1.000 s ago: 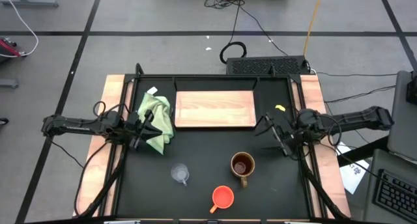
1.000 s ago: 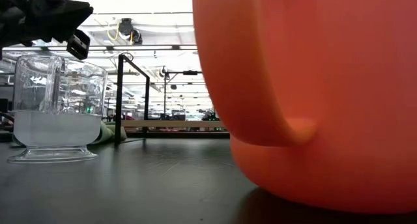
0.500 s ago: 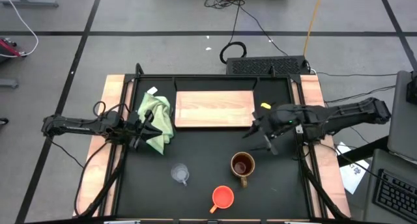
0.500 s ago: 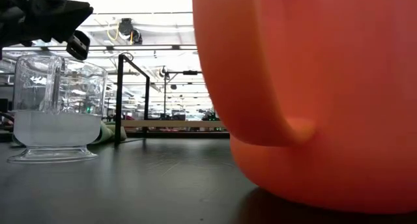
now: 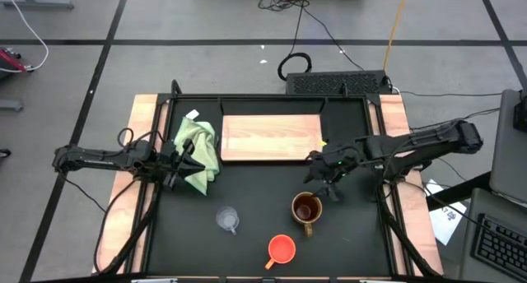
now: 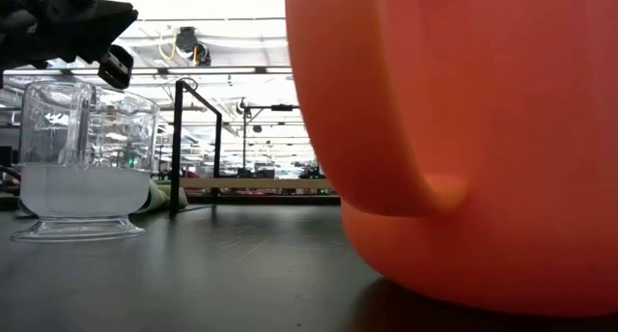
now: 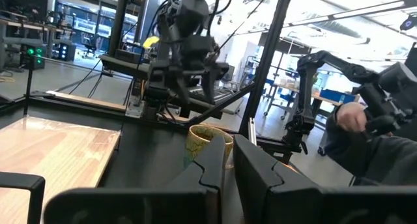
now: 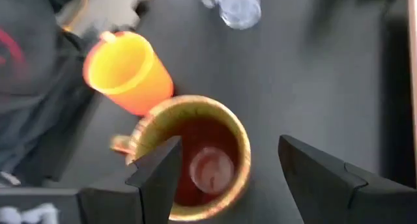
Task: Stack small to large cups/mugs on shelf
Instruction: Put the light green mug on the shelf
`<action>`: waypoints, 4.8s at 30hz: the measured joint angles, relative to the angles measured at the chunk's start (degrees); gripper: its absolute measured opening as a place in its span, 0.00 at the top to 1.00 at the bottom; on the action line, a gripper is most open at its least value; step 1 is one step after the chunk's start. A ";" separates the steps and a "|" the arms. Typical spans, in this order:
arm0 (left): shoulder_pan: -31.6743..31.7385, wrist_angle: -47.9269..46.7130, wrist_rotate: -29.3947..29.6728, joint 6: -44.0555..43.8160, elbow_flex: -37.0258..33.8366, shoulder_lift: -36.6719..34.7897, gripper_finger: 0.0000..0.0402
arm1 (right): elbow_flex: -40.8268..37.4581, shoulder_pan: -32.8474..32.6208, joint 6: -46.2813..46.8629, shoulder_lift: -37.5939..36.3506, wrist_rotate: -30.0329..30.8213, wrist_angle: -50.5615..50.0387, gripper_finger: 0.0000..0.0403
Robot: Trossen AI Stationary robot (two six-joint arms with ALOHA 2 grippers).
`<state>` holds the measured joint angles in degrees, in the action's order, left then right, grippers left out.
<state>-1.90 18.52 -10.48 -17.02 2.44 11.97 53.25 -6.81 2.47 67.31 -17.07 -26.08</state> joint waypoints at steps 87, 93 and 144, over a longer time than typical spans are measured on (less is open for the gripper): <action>-0.01 0.00 -1.66 -0.46 0.00 0.02 0.92 | 8.65 -1.90 1.56 12.24 8.72 -6.73 0.94; 0.01 -0.03 -1.66 -0.43 0.00 0.01 0.92 | 12.89 -1.85 0.59 12.17 11.43 -9.18 0.94; -0.03 -2.04 -2.54 0.55 0.00 0.00 0.92 | 4.48 12.57 -8.24 5.05 1.86 15.04 0.94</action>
<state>-1.93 16.48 -13.02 -16.46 2.44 11.97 57.73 5.76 -5.77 72.36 -15.21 -11.04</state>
